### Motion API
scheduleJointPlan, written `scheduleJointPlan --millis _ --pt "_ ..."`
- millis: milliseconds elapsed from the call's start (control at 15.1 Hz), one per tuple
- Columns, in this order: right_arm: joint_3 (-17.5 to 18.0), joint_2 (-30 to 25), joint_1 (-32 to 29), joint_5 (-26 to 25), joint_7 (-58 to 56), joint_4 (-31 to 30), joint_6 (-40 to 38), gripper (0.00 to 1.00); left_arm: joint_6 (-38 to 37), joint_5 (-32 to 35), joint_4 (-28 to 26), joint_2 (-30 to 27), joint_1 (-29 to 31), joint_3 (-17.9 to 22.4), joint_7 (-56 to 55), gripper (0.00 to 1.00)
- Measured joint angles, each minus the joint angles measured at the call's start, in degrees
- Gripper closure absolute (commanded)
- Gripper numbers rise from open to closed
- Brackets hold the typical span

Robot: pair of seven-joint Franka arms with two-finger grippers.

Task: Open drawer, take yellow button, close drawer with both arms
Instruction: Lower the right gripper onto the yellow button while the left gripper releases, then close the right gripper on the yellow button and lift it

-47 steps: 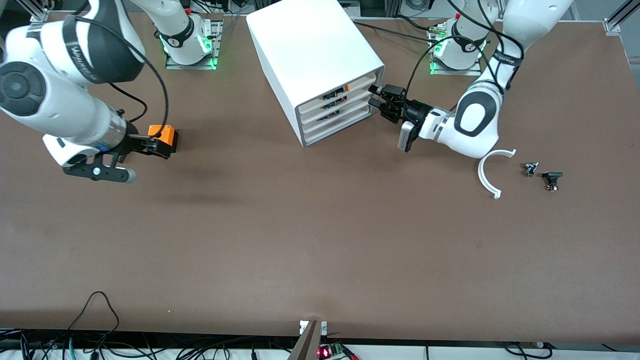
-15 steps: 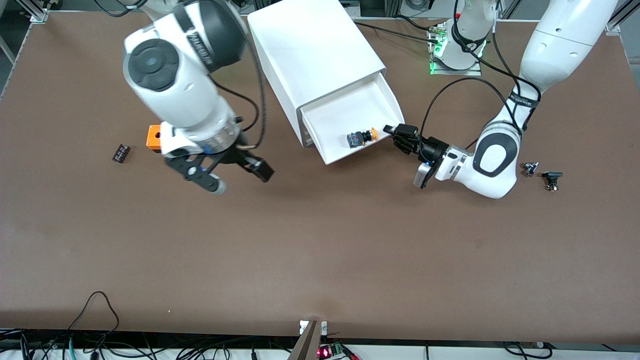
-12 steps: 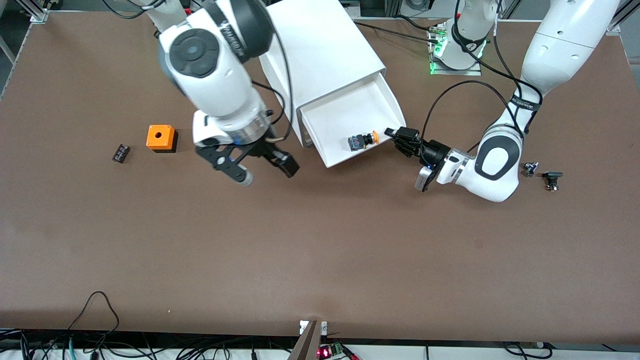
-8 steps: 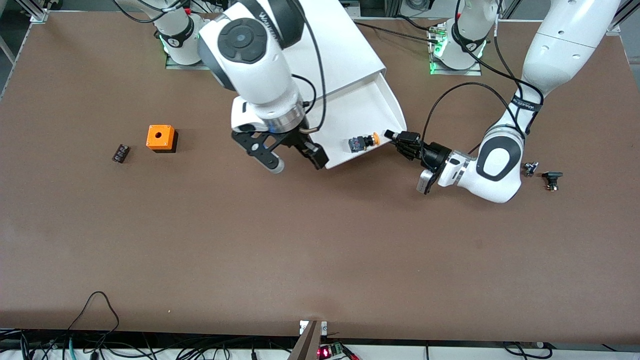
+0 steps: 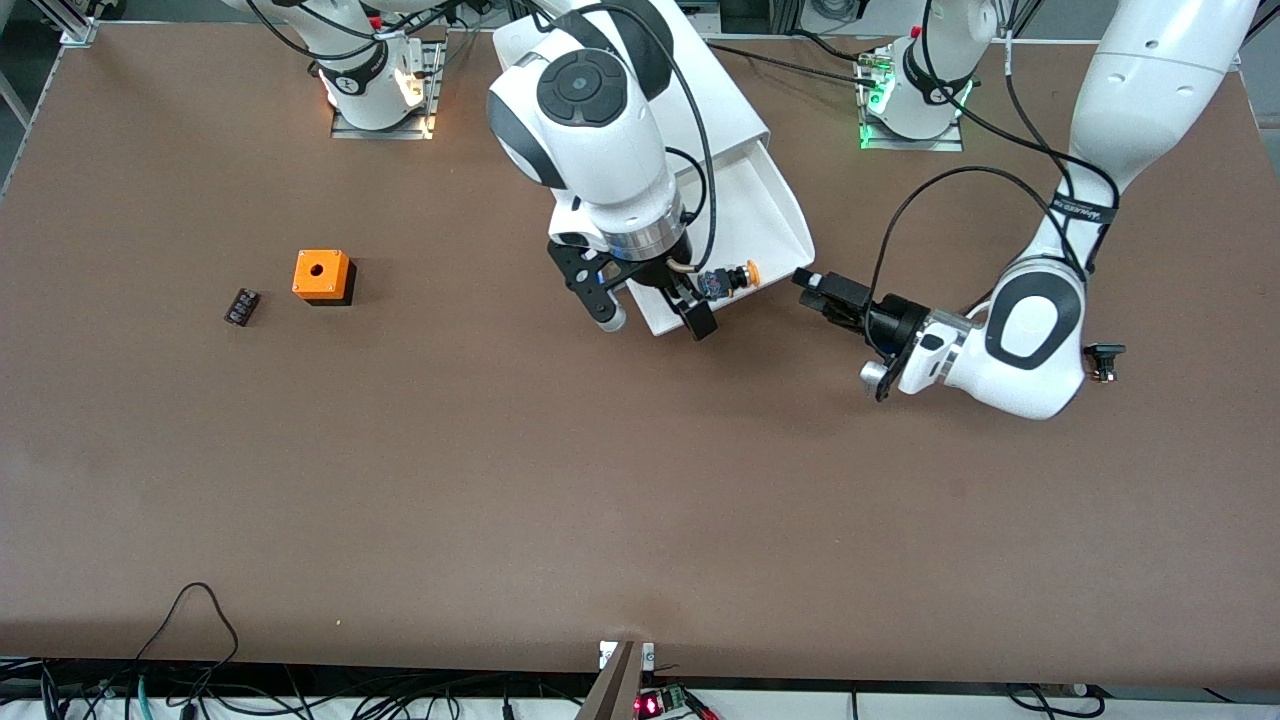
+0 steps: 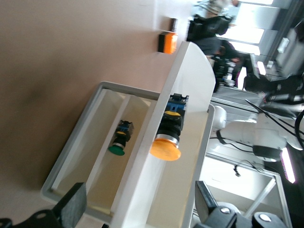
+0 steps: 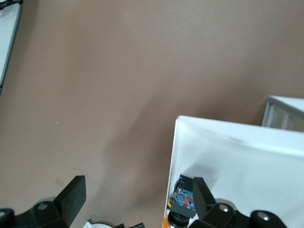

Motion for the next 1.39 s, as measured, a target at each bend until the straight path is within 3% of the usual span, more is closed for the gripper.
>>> scheduleJointPlan --millis 198,595,1058,1191,1389 --pt "1.17 0.42 0.08 0.0 4.09 0.02 -0.01 0.0 -0.15 8.59 3.98 -3.28 0.3 0.0 -7.77 0.0" --pt "1.82 4.06 1.66 0.01 7.48 0.05 -0.04 0.0 -0.25 35.34 12.49 -8.08 0.18 -0.71 -20.97 0.0" --pt "1.92 5.17 3.63 0.02 9.57 0.12 -1.63 0.01 4.68 57.96 15.14 -9.44 0.04 -1.08 -24.24 0.0" --pt "1.92 5.17 4.18 0.02 10.1 0.12 -2.29 0.11 5.02 59.75 16.38 -9.44 0.03 -1.06 -24.24 0.0" --pt "1.92 5.17 4.34 0.02 10.25 0.12 -3.36 0.39 5.03 59.94 17.08 -9.18 -0.21 -1.02 -24.24 0.0"
